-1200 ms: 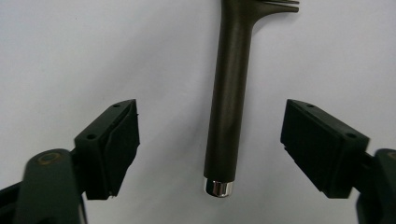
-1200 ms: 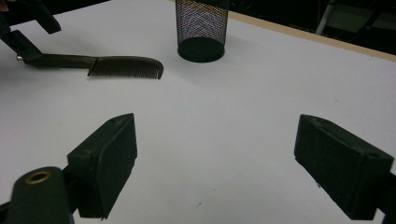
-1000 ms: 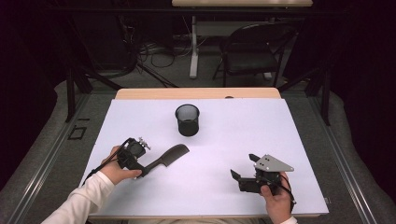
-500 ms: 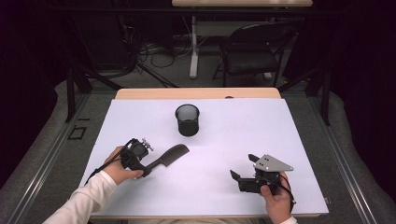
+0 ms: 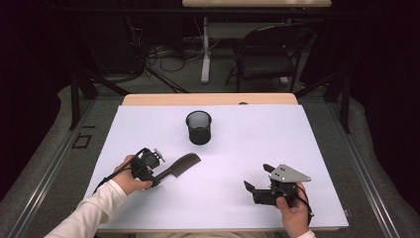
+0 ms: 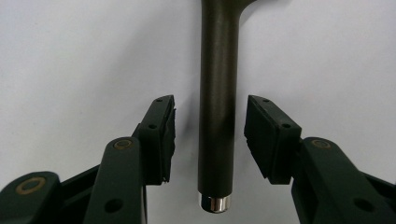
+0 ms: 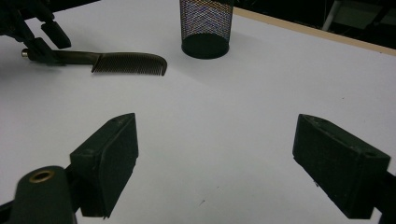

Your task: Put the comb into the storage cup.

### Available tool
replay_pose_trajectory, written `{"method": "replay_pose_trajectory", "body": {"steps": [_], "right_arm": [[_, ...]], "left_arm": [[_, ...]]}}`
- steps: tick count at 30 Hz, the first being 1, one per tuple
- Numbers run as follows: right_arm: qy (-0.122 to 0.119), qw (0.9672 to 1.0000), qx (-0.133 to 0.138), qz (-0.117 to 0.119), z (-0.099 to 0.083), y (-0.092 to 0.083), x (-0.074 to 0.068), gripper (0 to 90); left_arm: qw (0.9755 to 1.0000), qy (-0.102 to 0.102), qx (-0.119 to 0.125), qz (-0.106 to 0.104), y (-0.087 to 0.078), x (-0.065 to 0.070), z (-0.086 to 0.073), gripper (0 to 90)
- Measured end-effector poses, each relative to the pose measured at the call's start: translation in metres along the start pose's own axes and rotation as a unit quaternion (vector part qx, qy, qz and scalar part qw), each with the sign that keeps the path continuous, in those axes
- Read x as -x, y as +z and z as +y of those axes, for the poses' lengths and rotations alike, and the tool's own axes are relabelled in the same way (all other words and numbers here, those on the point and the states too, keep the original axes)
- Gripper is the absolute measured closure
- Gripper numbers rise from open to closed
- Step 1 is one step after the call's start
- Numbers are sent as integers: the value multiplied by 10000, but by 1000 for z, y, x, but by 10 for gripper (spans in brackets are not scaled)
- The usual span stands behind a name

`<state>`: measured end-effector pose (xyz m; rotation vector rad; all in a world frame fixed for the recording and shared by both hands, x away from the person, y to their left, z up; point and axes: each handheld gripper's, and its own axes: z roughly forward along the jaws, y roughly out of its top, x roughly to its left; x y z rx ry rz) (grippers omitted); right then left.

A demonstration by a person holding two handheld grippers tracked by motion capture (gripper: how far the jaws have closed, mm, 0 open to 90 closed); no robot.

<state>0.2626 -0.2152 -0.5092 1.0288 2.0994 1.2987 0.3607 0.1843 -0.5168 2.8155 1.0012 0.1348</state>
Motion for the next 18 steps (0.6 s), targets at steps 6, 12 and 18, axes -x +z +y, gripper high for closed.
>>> {"method": "replay_pose_trajectory", "body": {"steps": [6,12,18], "right_arm": [[6,10000,-5,5,0,0,0,141],[6,10000,-9,9,0,0,0,141],[3,10000,-11,11,0,0,0,141]], "left_arm": [[10000,27,-75,-40,2,-1,1,576],[9999,48,-124,-51,4,0,2,607],[9999,13,-117,-44,6,1,2,633]]}}
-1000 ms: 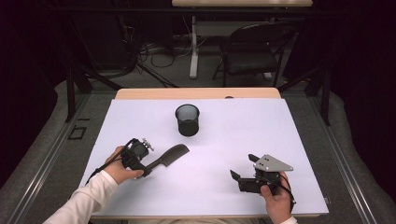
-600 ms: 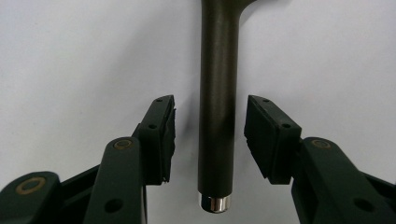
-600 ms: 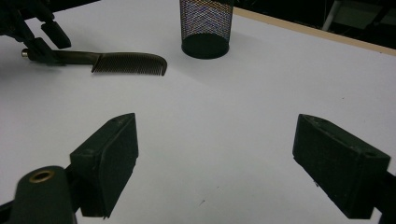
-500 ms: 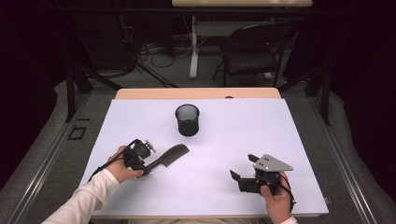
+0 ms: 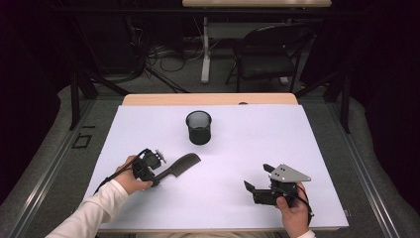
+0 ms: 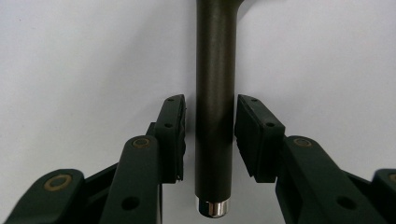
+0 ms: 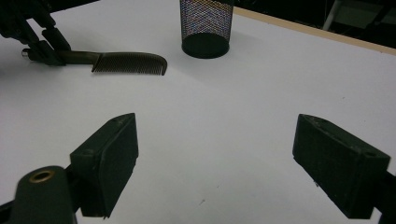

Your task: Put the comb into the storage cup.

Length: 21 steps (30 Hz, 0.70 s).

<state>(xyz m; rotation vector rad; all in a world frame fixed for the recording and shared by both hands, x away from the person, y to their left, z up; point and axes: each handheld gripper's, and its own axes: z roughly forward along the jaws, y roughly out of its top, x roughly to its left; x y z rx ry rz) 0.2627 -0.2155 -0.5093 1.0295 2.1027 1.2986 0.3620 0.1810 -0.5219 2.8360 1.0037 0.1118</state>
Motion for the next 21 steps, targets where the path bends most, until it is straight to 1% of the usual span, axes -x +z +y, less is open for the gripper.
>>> {"method": "replay_pose_trajectory", "body": {"steps": [1,8,12,21], "right_arm": [[0,10000,1,0,0,0,0,141],[-6,10000,2,-2,0,0,0,141],[-15,10000,-4,1,0,0,0,141],[-12,10000,-3,5,0,0,0,141]], "left_arm": [[10000,37,-30,6,0,0,0,633],[10000,22,-27,10,2,1,0,648],[9999,78,-76,22,2,1,1,656],[9999,84,-94,-7,2,1,1,684]]}}
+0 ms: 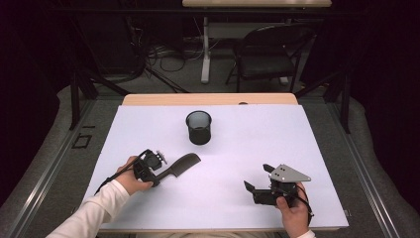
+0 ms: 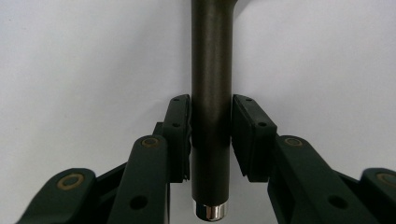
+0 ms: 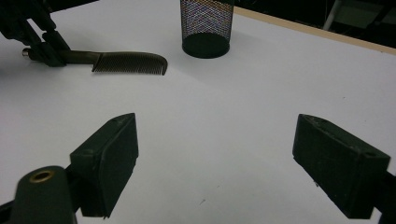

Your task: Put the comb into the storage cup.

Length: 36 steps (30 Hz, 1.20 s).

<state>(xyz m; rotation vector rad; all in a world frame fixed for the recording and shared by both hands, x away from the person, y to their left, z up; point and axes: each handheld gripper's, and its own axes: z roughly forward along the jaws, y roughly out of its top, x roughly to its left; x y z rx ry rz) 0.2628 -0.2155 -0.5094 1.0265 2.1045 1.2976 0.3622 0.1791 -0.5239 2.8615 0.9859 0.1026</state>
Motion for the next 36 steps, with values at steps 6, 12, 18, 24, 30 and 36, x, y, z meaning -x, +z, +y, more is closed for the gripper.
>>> {"method": "replay_pose_trajectory", "body": {"steps": [6,12,18,24,30,36], "right_arm": [[13,10000,-7,-3,0,0,0,141],[9,10000,-3,2,0,0,0,141],[2,10000,-12,2,0,0,0,141],[2,10000,-15,4,0,0,0,141],[2,10000,-14,3,0,0,0,141],[7,10000,-9,11,0,0,0,141]], "left_arm": [[10000,-24,-1,-24,0,0,0,693],[9999,-78,-1,-66,0,0,0,710],[9999,-143,4,-81,0,-1,0,718],[9998,-193,22,-90,1,-2,0,720],[9997,-194,11,-124,1,-2,0,721],[9997,-197,6,-128,1,-3,0,723]]}}
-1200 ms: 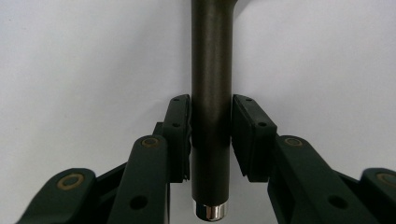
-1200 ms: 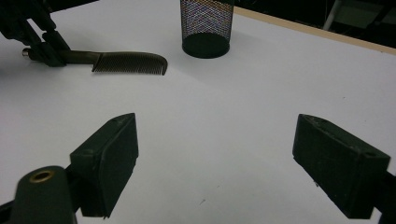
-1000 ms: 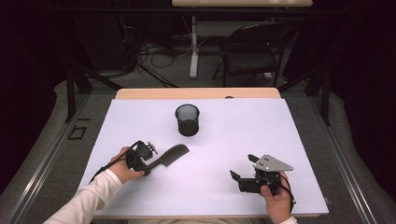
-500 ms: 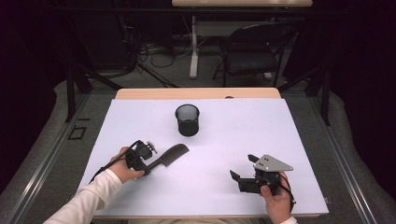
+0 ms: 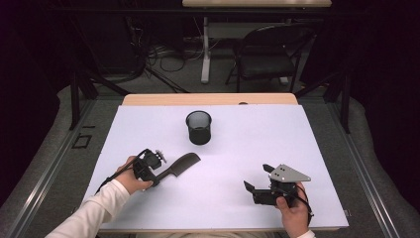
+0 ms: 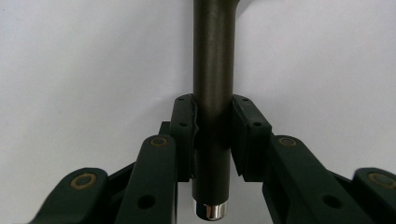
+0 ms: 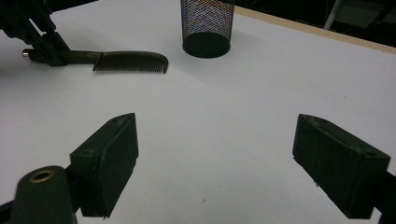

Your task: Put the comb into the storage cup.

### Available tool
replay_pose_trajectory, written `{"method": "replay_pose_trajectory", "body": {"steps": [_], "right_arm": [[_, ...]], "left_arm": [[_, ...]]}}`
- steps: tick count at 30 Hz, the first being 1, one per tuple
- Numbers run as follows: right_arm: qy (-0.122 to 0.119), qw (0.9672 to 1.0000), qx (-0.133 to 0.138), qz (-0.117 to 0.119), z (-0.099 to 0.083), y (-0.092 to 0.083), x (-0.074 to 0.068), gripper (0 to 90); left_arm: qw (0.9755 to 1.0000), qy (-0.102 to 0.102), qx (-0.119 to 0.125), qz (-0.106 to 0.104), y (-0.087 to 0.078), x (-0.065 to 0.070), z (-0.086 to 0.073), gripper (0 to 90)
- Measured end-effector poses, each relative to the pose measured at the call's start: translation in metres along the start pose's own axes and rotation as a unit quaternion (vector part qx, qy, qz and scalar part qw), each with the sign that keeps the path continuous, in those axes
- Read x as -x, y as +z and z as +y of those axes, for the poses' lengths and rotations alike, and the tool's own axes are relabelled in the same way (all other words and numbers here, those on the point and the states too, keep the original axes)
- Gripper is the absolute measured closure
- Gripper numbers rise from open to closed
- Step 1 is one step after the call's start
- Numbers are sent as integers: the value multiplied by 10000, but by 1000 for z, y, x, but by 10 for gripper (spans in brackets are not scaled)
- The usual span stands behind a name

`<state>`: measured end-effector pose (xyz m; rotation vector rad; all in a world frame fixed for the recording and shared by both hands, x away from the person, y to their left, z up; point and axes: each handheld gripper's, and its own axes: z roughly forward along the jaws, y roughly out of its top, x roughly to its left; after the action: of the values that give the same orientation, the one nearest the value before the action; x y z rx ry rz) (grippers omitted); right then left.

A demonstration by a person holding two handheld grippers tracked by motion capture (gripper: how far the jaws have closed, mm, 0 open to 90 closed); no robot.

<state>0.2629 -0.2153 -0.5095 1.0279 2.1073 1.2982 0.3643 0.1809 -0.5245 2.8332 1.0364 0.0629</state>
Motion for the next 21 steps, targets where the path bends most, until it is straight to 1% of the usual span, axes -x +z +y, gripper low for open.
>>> {"method": "replay_pose_trajectory", "body": {"steps": [13,16,21], "right_arm": [[7,10000,-9,5,0,0,0,141],[-4,10000,-15,0,0,0,0,142],[-4,10000,-19,-1,0,0,0,141]], "left_arm": [[10000,-3,13,18,0,0,0,724],[10000,-38,50,52,-1,0,0,724],[10000,-55,56,30,-2,-1,-1,725]]}}
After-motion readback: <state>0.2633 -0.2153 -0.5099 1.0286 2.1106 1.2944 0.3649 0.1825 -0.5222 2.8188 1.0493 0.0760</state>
